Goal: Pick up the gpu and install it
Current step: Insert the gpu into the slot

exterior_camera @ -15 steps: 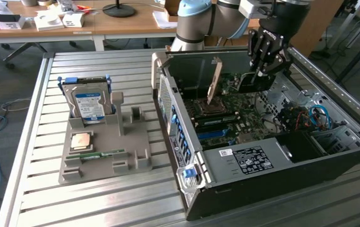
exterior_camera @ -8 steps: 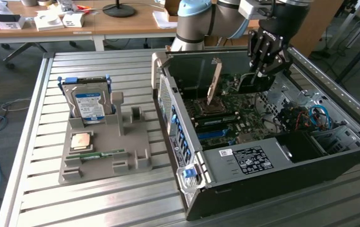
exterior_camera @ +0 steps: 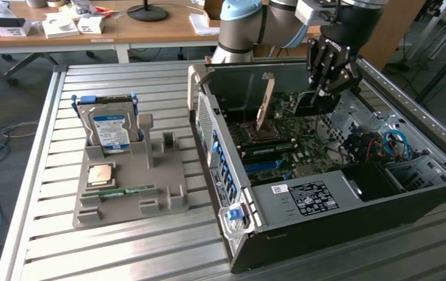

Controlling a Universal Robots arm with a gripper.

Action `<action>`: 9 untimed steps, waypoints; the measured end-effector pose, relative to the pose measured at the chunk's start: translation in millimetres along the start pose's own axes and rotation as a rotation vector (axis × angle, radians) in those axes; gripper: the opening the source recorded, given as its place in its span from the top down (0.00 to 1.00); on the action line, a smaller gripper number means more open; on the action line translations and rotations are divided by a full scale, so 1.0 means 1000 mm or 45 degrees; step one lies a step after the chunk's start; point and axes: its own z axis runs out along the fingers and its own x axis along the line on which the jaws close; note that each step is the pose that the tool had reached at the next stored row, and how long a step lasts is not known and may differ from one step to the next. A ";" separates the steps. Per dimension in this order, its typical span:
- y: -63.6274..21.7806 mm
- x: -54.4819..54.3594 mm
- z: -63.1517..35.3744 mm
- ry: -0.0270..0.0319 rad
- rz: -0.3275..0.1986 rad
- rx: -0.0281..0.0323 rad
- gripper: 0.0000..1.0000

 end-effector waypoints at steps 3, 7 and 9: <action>0.0000 0.000 0.0011 -0.0001 0.000 0.0000 0.73; 0.0000 0.000 0.0031 -0.0001 0.000 0.0000 0.73; -0.0001 0.000 0.0046 -0.0001 0.000 0.0000 0.73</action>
